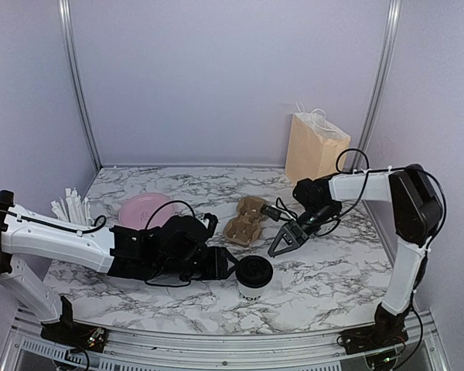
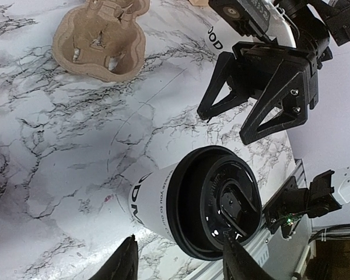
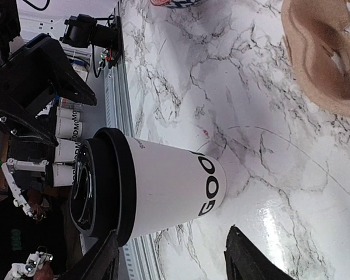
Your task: Pack the takeout coffee
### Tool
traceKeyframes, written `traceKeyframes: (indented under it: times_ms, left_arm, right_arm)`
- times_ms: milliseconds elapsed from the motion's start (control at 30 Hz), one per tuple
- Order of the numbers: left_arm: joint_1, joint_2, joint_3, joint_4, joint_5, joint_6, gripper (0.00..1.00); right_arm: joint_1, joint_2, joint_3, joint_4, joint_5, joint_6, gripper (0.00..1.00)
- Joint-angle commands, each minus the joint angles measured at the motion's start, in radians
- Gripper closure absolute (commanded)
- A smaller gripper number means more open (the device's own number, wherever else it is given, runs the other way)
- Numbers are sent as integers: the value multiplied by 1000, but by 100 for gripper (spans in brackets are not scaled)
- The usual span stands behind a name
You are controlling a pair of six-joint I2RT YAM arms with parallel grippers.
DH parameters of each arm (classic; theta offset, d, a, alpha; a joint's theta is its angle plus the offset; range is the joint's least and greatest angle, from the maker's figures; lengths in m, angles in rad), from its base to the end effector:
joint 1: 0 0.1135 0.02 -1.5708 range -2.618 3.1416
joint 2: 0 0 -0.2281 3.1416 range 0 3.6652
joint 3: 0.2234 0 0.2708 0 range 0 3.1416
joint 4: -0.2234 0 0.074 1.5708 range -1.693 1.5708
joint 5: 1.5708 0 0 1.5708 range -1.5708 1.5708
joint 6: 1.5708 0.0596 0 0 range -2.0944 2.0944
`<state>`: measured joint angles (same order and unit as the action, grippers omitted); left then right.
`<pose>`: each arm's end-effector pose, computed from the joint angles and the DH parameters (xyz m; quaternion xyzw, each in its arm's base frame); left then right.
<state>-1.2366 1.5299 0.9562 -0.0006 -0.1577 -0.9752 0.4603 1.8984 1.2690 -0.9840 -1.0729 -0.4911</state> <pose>0.1324 -0.3527 0.1763 0.0768 0.8731 -0.3948 0.2754 0.2794 0.1970 0.1201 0.3839 -0.7689 -0.5112 0.0104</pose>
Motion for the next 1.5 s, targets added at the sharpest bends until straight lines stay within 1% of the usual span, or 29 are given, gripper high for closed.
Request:
traceKeyframes:
  times_ms: [0,100,233,333,467,600,1033,1200,1300,1433,1467]
  left_arm:
    - [10,34,-18,92,46,-40,54]
    - [15,40,-23,90,45,-51,59]
    - [19,15,-50,90,23,-81,61]
    - [22,-1,-70,105,23,-88,61]
    - [26,30,-67,136,81,-96,59]
    - [26,47,-64,156,89,-95,59]
    - [35,93,-59,141,103,-96,59]
    - [44,109,-81,129,112,-111,59]
    - [48,132,-81,92,125,-108,61]
    - [48,192,-89,35,153,-113,65]
    - [47,212,-98,25,182,-119,66]
  right_arm:
    - [31,14,33,-12,-19,-2,41]
    - [36,20,32,-13,-17,0,42]
    - [38,21,32,-15,-13,-1,43]
    - [38,15,29,-18,-14,-2,42]
    - [38,7,23,-24,-15,-8,42]
    - [39,0,16,-43,-21,-30,41]
    - [59,5,-8,-34,1,-27,41]
    - [68,25,-18,-6,49,7,42]
    - [68,31,-31,16,90,28,42]
    - [69,26,-82,75,207,85,43]
    - [69,25,-97,91,237,99,43]
